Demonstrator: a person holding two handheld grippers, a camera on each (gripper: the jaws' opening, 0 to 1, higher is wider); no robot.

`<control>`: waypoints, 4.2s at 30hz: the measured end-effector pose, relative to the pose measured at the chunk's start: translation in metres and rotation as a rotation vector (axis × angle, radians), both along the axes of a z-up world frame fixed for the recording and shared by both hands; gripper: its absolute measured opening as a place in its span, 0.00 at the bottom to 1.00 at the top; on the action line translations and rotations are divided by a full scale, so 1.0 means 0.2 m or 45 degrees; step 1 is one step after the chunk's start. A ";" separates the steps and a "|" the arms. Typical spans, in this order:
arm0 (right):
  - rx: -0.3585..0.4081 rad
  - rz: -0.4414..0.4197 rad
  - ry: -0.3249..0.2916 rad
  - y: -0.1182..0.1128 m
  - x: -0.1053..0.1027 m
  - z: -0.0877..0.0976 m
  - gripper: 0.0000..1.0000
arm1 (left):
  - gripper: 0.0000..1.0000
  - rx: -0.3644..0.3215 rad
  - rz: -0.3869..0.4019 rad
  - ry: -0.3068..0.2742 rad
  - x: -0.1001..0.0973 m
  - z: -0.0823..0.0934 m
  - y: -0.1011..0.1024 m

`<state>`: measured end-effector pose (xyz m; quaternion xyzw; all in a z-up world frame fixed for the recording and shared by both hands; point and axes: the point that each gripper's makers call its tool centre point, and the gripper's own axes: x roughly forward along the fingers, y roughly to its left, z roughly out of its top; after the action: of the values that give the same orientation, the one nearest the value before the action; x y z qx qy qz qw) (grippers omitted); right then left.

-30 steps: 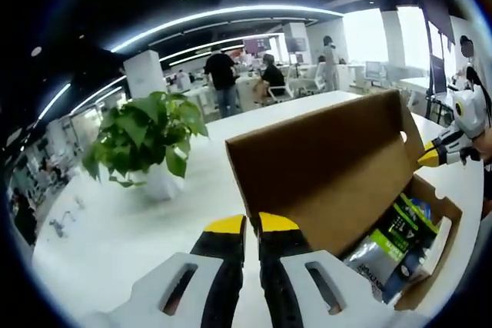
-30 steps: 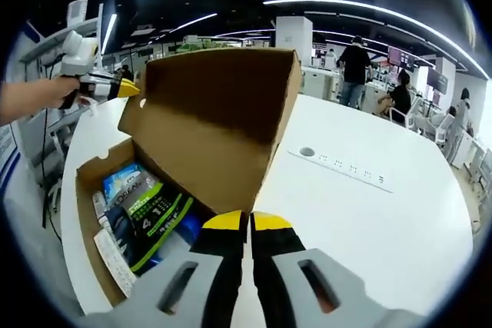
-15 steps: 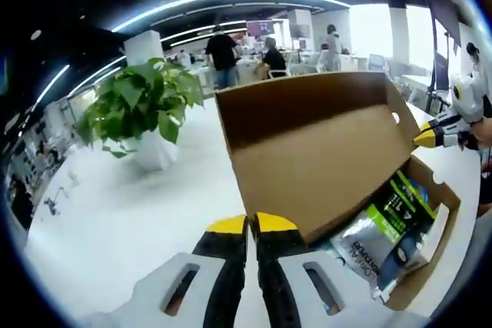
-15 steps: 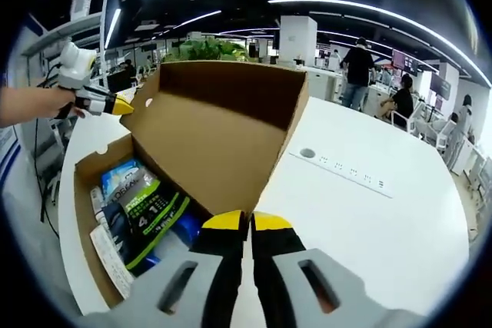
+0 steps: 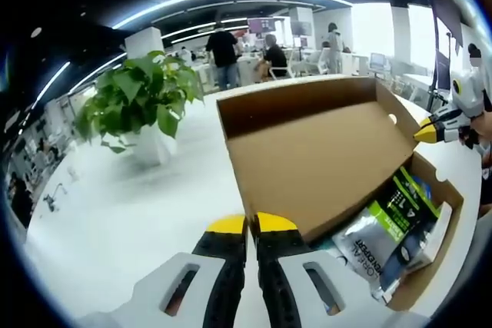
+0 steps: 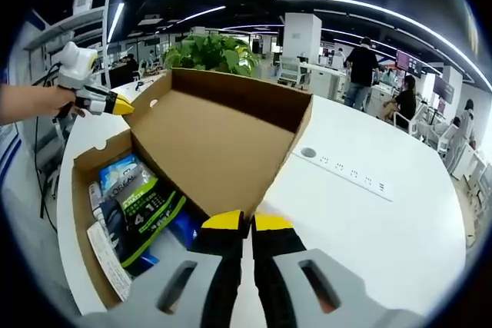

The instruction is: Operate the shoe box by opening the lid, removing the specified soft item, and placing it in the target area until the item is outside and the box remains undamaged.

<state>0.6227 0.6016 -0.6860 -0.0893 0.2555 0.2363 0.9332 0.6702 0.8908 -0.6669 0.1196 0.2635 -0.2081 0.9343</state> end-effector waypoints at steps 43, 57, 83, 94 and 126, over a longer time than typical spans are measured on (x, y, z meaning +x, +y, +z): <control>-0.034 0.027 0.053 0.00 0.08 -0.06 0.05 | 0.02 0.007 0.017 0.068 0.12 -0.10 -0.02; -0.027 -0.007 0.087 -0.01 0.09 -0.07 0.05 | 0.03 0.005 0.045 0.104 0.13 -0.13 -0.02; 0.003 0.050 0.114 0.04 -0.12 0.05 0.15 | 0.16 0.018 -0.015 0.110 -0.09 -0.05 -0.03; -0.013 0.152 0.217 0.19 -0.27 -0.01 0.17 | 0.22 0.027 -0.076 0.131 -0.25 -0.04 -0.09; -0.234 0.298 0.503 0.43 -0.27 -0.27 0.20 | 0.22 -0.009 -0.213 0.244 -0.46 -0.19 -0.21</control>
<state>0.5685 0.6876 -0.7408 -0.1550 0.4413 0.3314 0.8194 0.5775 0.8479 -0.7049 0.1175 0.3399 -0.2968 0.8846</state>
